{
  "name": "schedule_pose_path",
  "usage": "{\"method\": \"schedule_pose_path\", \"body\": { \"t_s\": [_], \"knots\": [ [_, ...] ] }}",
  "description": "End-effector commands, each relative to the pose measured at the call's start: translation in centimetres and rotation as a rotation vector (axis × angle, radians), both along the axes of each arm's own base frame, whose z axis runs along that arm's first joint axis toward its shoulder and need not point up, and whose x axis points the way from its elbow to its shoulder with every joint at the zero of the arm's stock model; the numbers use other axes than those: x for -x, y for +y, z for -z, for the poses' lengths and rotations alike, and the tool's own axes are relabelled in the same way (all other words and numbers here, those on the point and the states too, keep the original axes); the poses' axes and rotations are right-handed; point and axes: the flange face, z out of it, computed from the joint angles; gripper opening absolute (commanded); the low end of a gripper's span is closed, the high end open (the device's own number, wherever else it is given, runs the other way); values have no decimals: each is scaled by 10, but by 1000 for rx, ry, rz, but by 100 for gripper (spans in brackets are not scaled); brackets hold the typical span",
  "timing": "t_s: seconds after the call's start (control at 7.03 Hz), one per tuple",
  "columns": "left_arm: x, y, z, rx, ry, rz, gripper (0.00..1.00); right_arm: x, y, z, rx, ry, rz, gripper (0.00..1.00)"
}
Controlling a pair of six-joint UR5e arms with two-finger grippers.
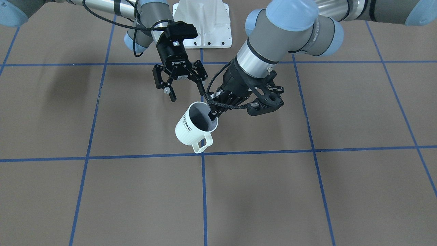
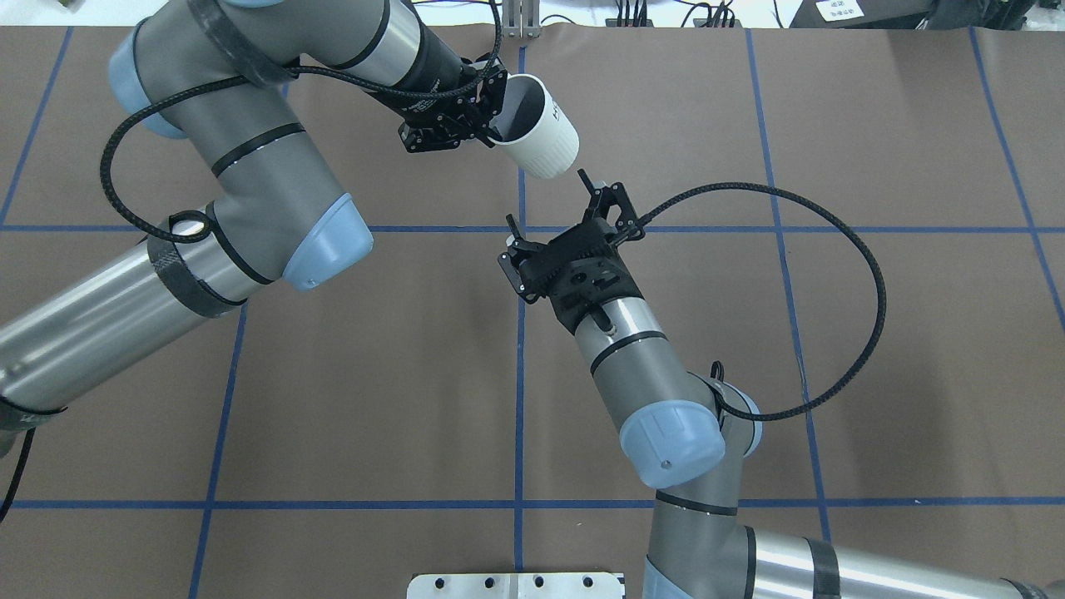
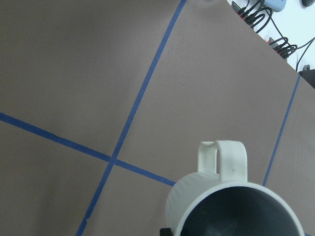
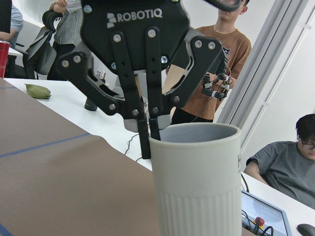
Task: Left arm hands cup to right arm to dump lemon
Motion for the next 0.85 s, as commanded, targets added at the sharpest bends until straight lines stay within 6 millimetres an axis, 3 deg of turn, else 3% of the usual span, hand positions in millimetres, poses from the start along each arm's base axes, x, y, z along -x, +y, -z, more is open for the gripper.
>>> {"method": "schedule_pose_path", "body": {
  "t_s": [0.0,0.43,0.71],
  "knots": [
    [1,0,0,-1,1,2,0,-5,22,-2,0,-9,-17,98],
    [2,-1,1,-1,2,4,0,-24,31,-10,9,-23,-50,100],
    [5,-3,-1,0,-1,10,0,-33,20,-18,48,-114,-65,100]
  ]
}}
